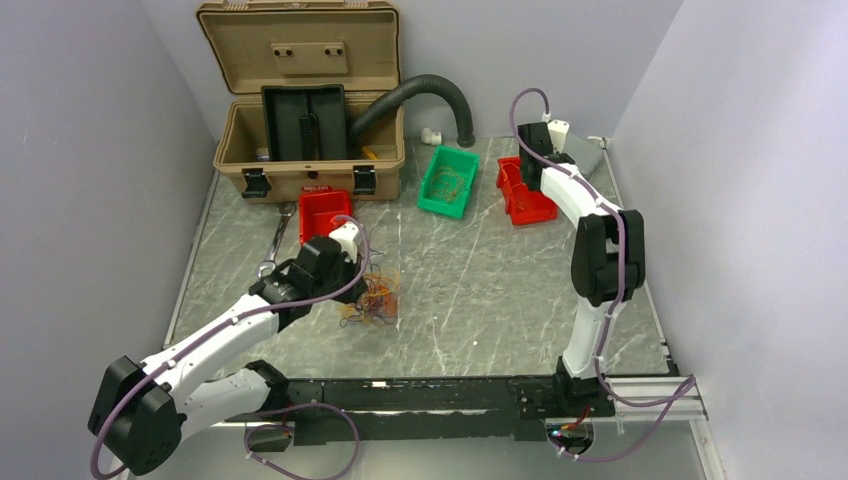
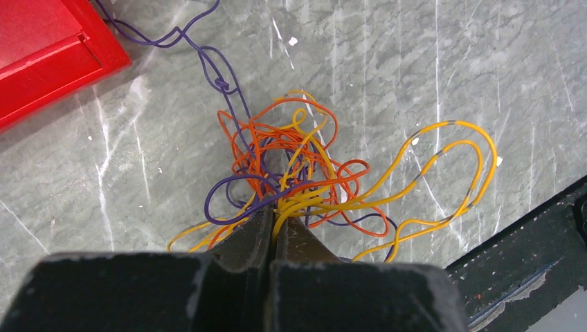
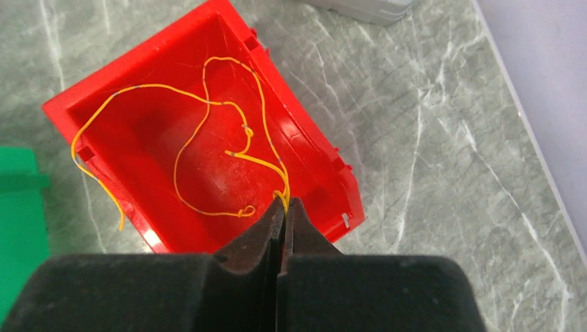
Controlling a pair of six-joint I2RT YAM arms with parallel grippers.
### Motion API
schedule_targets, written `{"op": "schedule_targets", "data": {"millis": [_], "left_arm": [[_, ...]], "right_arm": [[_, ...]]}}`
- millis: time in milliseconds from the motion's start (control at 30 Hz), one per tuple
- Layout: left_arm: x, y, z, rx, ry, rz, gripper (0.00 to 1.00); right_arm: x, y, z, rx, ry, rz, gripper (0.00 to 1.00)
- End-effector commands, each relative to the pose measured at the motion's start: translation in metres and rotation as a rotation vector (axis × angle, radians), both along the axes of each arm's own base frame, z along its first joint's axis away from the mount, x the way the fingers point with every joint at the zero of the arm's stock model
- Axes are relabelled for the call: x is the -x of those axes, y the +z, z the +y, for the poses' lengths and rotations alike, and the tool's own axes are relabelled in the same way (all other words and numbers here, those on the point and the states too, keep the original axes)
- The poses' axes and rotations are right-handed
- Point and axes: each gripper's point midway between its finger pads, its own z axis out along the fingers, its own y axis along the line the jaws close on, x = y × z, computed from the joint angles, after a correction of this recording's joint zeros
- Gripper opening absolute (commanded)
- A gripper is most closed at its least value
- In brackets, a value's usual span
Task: Untangle the cables
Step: Place the cable in the bin.
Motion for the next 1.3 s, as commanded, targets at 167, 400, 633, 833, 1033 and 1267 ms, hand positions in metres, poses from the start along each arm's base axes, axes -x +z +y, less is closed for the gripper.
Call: {"op": "schedule_targets", "data": {"millis": [167, 400, 633, 833, 1033, 1267], "left_arm": [[-0.012, 0.028, -0.007, 0.011, -0.031, -0.08, 0.0], [-0.01, 0.027, -0.007, 0.001, -0.043, -0.073, 0.0], [-0.01, 0.028, -0.008, 0.004, -0.05, -0.071, 0.0], [-0.011, 0.032, -0.011, 0.012, -0.06, -0.072, 0.0], [-0.011, 0.034, -0.014, 0.021, -0.071, -0.069, 0.01], [-0.008, 0.036, -0.023, 0.058, -0.105, -0.059, 0.01]], "right_arm": [[-0.015, -0.041, 0.011, -0.045, 0.013, 0.1, 0.0], [-0.032, -0.066, 0.009, -0.039, 0.061, 0.168, 0.0], [-0.027, -0.021, 0.006, -0.034, 0.075, 0.09, 0.39], [-0.019, 0.02, 0.011, -0.052, 0.125, 0.024, 0.48], [-0.001, 0.047, 0.023, -0.1, 0.203, -0.015, 0.6], [0.052, 0.059, 0.076, -0.302, 0.47, -0.077, 0.71]]}}
